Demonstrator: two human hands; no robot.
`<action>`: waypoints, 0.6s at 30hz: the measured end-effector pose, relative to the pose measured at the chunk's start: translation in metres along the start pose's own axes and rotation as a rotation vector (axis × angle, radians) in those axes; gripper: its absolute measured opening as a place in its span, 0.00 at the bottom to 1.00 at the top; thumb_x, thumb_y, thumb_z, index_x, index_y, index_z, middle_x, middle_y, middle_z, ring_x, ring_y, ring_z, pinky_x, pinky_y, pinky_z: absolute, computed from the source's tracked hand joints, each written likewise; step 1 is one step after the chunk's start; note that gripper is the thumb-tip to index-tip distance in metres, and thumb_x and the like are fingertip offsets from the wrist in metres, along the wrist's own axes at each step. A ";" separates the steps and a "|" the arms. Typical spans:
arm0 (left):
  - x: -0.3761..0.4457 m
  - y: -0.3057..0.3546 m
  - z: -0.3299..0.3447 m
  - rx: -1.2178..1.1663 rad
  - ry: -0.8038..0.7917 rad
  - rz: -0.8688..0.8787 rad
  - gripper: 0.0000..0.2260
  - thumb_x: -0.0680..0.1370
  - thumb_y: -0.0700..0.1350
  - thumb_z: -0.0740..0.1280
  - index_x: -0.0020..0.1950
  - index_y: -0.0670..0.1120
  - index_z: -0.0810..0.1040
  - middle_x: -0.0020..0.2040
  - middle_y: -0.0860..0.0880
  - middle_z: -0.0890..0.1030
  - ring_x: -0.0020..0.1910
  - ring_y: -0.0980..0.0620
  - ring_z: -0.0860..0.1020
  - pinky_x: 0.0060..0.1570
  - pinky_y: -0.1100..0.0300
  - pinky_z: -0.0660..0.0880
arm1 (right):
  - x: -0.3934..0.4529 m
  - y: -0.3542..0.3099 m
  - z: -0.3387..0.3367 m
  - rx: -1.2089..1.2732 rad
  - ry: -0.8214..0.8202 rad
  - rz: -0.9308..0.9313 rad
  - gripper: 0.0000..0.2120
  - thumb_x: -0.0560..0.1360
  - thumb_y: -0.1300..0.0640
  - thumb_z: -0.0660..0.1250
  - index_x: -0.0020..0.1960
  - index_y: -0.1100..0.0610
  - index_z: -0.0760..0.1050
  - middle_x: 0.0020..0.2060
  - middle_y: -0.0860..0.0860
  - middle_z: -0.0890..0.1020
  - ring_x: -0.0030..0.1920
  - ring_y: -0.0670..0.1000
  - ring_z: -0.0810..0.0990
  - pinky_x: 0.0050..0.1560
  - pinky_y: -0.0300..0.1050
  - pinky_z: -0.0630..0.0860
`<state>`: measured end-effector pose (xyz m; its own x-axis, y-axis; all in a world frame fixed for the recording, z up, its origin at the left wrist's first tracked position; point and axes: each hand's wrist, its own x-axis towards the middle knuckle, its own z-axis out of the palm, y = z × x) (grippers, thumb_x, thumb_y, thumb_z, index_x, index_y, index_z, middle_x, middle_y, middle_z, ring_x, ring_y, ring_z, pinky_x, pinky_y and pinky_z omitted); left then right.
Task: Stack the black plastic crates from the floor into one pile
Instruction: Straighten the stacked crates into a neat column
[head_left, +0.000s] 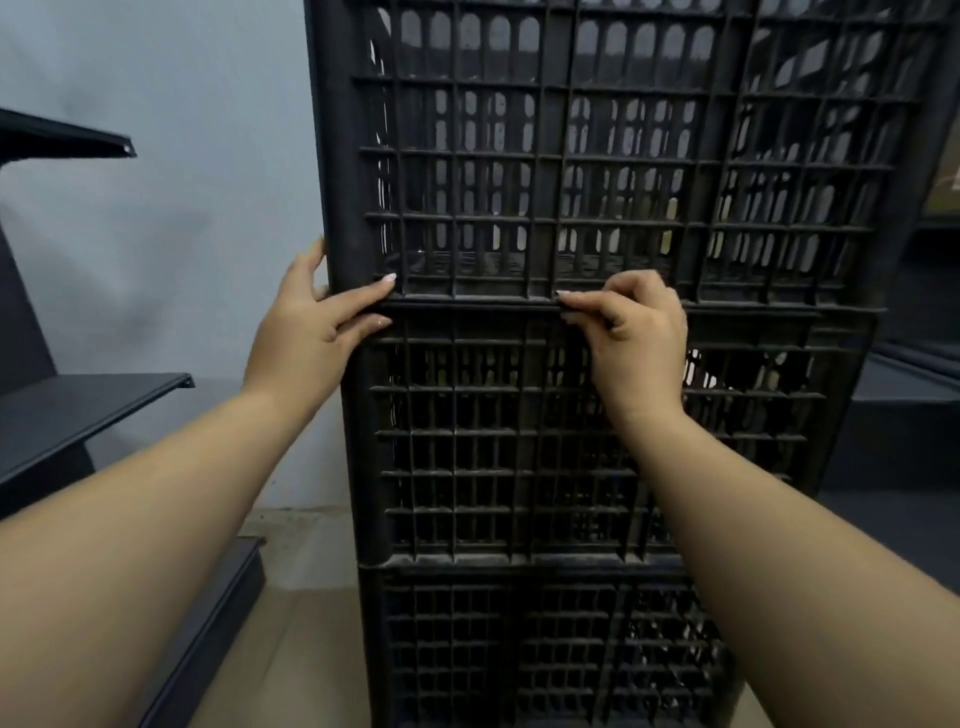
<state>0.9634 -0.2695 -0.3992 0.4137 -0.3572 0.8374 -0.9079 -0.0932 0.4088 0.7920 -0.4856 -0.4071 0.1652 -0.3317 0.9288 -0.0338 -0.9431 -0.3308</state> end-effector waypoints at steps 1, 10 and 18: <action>-0.002 0.001 0.000 -0.028 0.000 -0.009 0.20 0.74 0.42 0.71 0.65 0.48 0.77 0.69 0.65 0.61 0.58 0.68 0.73 0.64 0.75 0.63 | -0.001 -0.001 -0.001 0.007 -0.002 0.008 0.08 0.70 0.55 0.73 0.49 0.49 0.84 0.44 0.49 0.76 0.48 0.55 0.74 0.53 0.55 0.73; -0.034 0.008 0.003 0.286 0.016 0.035 0.23 0.79 0.47 0.65 0.73 0.51 0.67 0.76 0.45 0.56 0.73 0.51 0.63 0.71 0.59 0.58 | -0.042 -0.007 -0.030 -0.153 -0.102 -0.083 0.20 0.72 0.52 0.71 0.62 0.54 0.78 0.55 0.55 0.76 0.56 0.55 0.75 0.60 0.51 0.72; -0.189 -0.023 0.062 0.421 -0.191 0.498 0.11 0.77 0.49 0.65 0.50 0.41 0.79 0.50 0.42 0.78 0.47 0.42 0.77 0.44 0.47 0.76 | -0.222 0.055 -0.056 -0.473 -0.549 -0.191 0.19 0.70 0.49 0.74 0.56 0.59 0.79 0.50 0.56 0.80 0.49 0.60 0.80 0.48 0.51 0.76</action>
<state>0.9016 -0.2570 -0.5892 -0.0447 -0.6053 0.7947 -0.9520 -0.2153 -0.2175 0.6986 -0.4653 -0.6223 0.6746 -0.2186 0.7051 -0.3546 -0.9337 0.0498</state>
